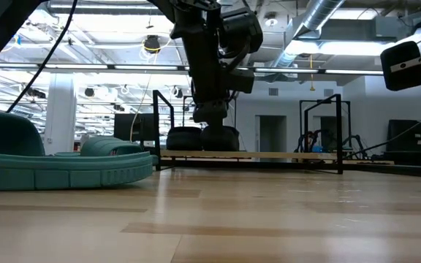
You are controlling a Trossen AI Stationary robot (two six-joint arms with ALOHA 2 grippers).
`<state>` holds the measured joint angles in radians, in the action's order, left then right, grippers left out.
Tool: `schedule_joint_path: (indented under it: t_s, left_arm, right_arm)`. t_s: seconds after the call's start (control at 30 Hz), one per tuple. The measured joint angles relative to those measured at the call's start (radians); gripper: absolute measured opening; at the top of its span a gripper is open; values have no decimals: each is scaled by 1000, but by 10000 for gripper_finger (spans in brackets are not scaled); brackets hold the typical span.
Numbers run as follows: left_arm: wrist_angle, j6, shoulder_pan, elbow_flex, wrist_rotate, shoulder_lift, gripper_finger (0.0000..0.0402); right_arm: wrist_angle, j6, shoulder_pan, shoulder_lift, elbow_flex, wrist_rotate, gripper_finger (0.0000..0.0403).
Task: Pick and place slides into the shelf
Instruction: Put the black slipper on the shelf
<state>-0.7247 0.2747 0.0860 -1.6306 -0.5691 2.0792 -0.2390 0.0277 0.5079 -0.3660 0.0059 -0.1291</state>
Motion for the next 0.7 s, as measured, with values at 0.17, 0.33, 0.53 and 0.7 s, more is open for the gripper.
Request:
schedule_joint_path:
  t_s: [0.17,0.33,0.53,0.7]
  left_arm:
    - [-3,-1,-1,0,23,0,27]
    - [-5,-3,-1,0,75,0,28]
    - [-26,-34,-1,0,89,0,28]
    - [-43,-38,-1,0,90,0,28]
  right_arm:
    - [0,0,0,0,0,0,59]
    - [0,0,0,0,0,0,59]
    - [0,0,0,0,0,0,59]
    - [0,0,0,0,0,0,59]
